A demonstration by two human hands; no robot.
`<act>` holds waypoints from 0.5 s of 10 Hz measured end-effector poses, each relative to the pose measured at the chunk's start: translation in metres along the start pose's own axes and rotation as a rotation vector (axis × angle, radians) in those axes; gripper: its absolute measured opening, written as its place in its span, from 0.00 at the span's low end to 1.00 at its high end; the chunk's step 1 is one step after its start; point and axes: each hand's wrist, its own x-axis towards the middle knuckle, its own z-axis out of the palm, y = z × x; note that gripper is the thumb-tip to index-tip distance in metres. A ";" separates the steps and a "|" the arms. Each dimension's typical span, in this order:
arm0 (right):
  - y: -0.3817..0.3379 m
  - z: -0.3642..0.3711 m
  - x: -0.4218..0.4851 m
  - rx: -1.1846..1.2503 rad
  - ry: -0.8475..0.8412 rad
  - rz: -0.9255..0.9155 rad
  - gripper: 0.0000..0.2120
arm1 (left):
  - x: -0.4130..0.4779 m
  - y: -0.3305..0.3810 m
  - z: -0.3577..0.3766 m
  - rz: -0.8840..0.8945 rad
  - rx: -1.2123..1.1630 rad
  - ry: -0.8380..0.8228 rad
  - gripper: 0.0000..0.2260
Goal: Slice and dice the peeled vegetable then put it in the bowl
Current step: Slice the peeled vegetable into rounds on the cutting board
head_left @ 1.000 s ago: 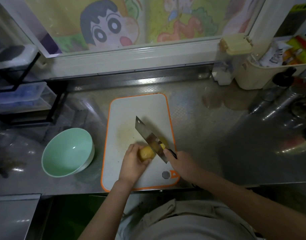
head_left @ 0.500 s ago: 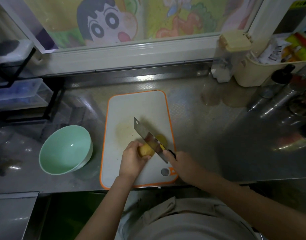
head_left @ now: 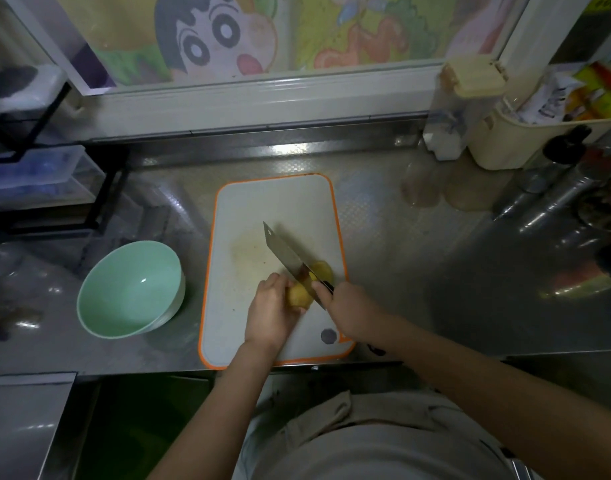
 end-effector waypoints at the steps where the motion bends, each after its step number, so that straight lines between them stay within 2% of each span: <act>1: -0.004 -0.002 0.010 0.054 0.005 0.020 0.23 | 0.001 0.000 -0.001 0.011 0.006 -0.010 0.18; 3: -0.002 -0.008 -0.012 0.005 -0.074 -0.028 0.28 | 0.002 -0.004 -0.003 -0.049 -0.069 0.023 0.17; 4: 0.011 -0.010 -0.024 0.143 -0.051 0.121 0.24 | 0.006 -0.004 -0.004 -0.058 -0.104 0.012 0.18; 5: 0.026 -0.004 -0.022 -0.090 -0.055 0.028 0.22 | 0.007 -0.002 -0.005 -0.034 -0.059 -0.022 0.18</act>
